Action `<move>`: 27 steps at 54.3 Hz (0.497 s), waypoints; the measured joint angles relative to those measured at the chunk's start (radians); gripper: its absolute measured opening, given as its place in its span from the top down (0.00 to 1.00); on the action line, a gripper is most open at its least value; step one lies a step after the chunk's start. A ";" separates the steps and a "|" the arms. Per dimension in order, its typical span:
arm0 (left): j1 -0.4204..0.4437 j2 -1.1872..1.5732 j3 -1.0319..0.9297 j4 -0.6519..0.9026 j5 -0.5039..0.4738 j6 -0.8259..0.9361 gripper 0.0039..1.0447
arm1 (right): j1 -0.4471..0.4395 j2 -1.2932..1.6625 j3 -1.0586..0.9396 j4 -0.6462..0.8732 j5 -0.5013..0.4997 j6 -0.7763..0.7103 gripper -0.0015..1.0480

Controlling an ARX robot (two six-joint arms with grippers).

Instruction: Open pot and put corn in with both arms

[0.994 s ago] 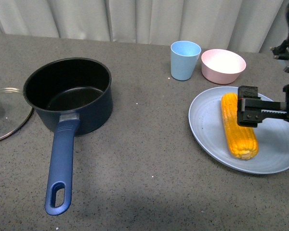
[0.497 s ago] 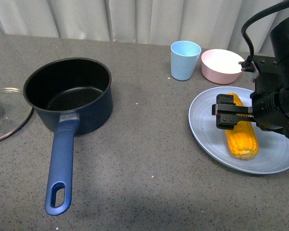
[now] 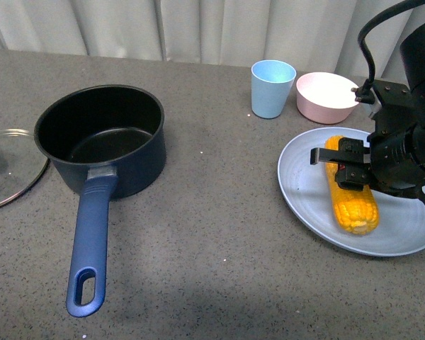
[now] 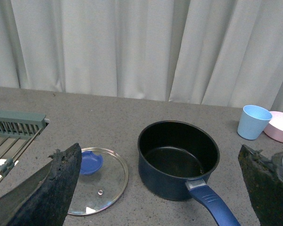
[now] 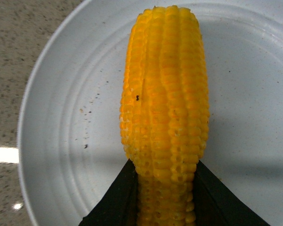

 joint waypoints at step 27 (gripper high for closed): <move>0.000 0.000 0.000 0.000 0.000 0.000 0.06 | 0.165 -0.127 0.129 0.043 -0.256 0.246 0.86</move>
